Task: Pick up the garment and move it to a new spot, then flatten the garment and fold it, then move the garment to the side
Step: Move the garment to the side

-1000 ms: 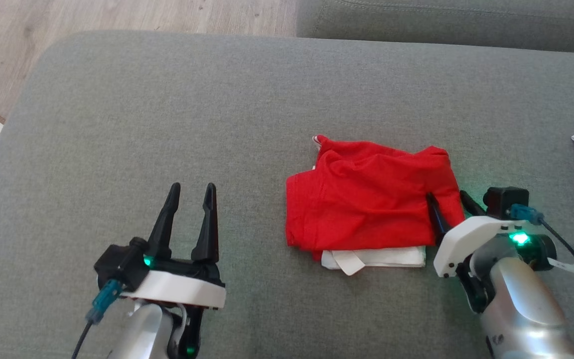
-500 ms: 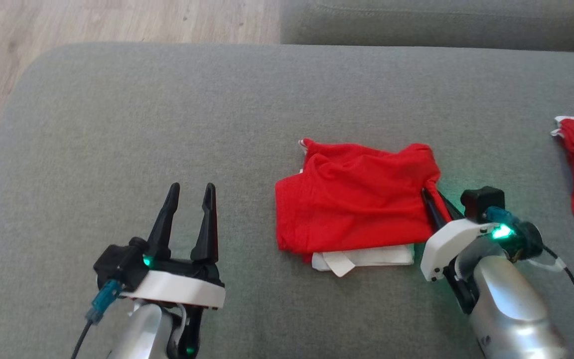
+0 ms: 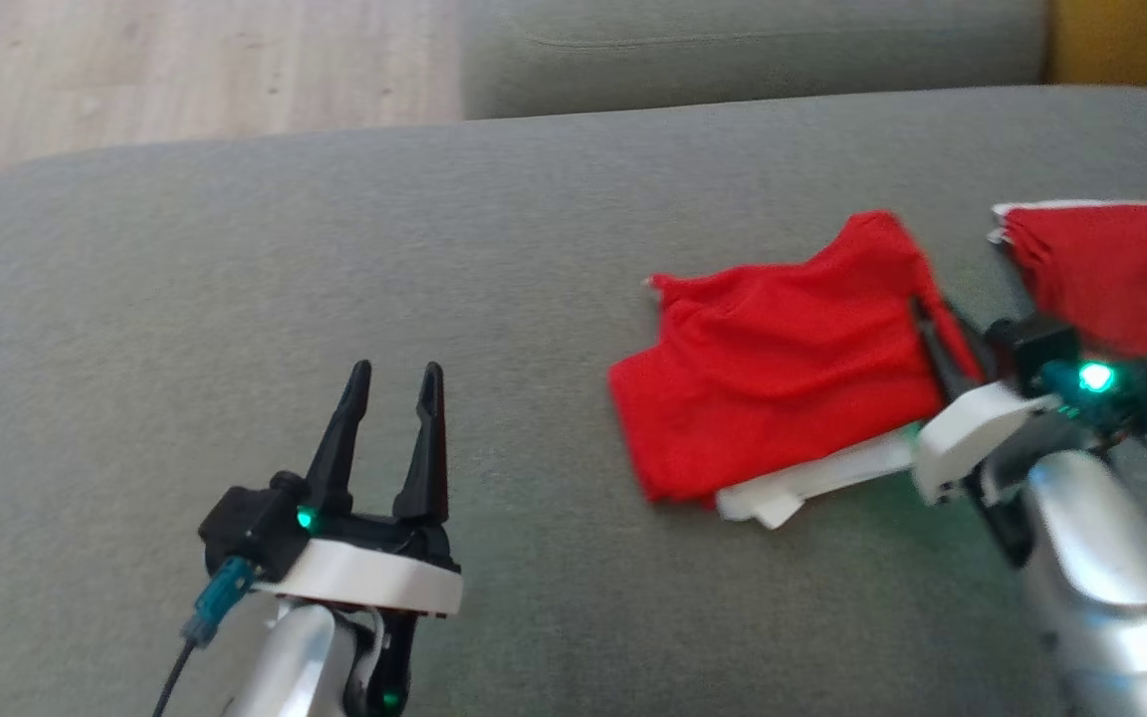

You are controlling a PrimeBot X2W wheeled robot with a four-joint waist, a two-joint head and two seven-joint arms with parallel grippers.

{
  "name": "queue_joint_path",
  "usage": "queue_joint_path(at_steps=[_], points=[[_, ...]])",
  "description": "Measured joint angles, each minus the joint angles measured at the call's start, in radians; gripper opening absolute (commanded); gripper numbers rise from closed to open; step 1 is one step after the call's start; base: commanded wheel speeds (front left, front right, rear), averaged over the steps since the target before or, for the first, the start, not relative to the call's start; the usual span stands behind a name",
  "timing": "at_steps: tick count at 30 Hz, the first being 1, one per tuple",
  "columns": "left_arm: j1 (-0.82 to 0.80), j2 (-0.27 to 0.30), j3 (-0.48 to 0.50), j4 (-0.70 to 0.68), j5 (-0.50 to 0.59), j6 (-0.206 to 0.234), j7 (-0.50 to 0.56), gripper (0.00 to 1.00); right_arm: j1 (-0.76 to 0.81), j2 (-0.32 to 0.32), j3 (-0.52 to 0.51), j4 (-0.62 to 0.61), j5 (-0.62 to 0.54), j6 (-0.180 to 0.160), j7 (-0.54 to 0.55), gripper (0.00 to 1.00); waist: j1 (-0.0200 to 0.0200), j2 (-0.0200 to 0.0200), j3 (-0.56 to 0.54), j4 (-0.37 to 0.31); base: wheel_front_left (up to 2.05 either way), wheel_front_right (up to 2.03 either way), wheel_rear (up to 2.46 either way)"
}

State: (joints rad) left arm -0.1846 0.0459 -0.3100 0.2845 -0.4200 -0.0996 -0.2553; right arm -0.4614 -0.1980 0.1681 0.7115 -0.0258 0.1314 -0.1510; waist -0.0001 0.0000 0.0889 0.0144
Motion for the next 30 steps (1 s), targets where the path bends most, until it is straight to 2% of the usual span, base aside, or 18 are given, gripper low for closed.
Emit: queue_joint_path(at_steps=[2,3,5,6,11,17,30], points=[[-0.004,0.0,-0.014,-0.004,0.001,0.003,0.0,1.0,-0.002,-0.044,0.018,-0.033,0.008,0.0,0.02,0.0,0.0,0.0,0.006,-0.022,0.0,0.0,0.0],[-0.004,0.0,-0.014,-0.004,0.001,0.003,0.0,1.0,-0.002,-0.044,0.018,-0.033,0.008,0.0,0.02,0.0,0.0,0.0,0.006,-0.022,0.0,0.0,0.0],[-0.032,0.0,-0.024,-0.016,0.001,0.004,0.0,1.0,-0.008,-0.123,0.032,-0.075,0.031,0.0,0.048,0.0,0.0,0.0,0.028,-0.045,0.0,0.0,0.0],[-0.032,0.0,-0.024,-0.016,0.001,0.004,0.0,1.0,-0.008,-0.123,0.032,-0.075,0.031,0.0,0.048,0.0,0.0,0.0,0.028,-0.045,0.0,0.0,0.0],[-0.094,-0.001,-0.036,-0.034,0.009,0.004,0.0,1.0,-0.062,-0.255,0.044,-0.119,0.077,0.0,0.081,0.0,0.0001,0.0,0.084,-0.07,0.0,0.0,0.0],[-0.129,-0.002,-0.039,-0.038,0.018,0.003,0.0,1.0,-0.127,-0.369,-0.016,-0.096,0.107,0.0,0.116,0.0,0.0002,0.0,0.159,-0.085,0.0,0.0,0.0],[-0.184,-0.003,-0.043,-0.03,0.025,-0.003,0.0,1.0,-0.227,-0.379,-0.201,0.088,0.091,0.0,0.152,0.0,0.0002,0.0,0.262,-0.078,0.0,0.0,0.0]])
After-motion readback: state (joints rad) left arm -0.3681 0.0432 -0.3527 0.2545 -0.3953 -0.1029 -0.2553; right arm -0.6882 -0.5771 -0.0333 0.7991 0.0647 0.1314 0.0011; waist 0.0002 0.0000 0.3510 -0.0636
